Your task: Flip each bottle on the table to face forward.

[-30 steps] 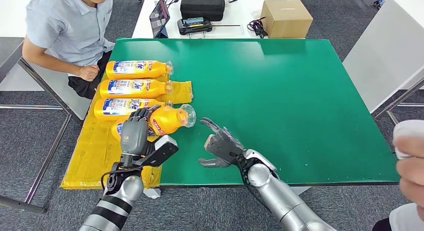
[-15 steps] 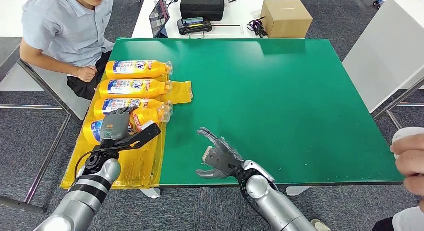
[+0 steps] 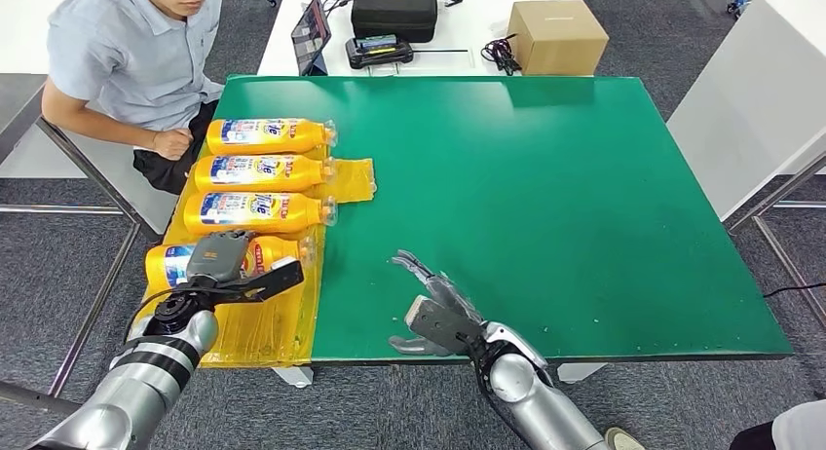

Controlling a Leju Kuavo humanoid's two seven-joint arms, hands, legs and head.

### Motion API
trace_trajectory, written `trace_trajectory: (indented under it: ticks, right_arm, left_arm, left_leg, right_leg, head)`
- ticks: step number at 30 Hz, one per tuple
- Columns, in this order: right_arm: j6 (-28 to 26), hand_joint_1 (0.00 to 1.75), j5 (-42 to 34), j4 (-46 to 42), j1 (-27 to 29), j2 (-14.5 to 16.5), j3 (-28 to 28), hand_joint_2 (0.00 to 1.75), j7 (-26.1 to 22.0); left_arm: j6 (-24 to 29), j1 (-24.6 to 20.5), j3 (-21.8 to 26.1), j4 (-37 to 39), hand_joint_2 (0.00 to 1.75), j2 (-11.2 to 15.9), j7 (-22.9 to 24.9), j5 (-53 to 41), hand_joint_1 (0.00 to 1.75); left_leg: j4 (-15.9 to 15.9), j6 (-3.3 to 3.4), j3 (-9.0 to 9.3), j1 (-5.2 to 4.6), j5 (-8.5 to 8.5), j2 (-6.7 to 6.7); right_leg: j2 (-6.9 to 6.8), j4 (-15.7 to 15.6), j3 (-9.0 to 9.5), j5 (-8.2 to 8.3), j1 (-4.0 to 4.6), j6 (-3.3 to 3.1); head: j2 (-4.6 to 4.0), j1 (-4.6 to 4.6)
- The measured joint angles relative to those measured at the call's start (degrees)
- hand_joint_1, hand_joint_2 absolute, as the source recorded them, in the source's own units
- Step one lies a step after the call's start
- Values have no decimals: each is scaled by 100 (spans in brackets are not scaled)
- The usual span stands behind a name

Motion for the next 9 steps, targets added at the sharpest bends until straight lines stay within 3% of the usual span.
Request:
trace_trajectory:
  ticks: [9]
  right_arm:
    - [28,0,42,-110,77,-18,-77,175,-34]
  left_arm:
    - [-156,43,-25,-28,175,40,-524,351,170]
  left_leg:
    - [-2,0,27,0,0,-7]
  right_leg:
    - [-5,1,27,-2,0,-2]
  head:
    - [0,-1]
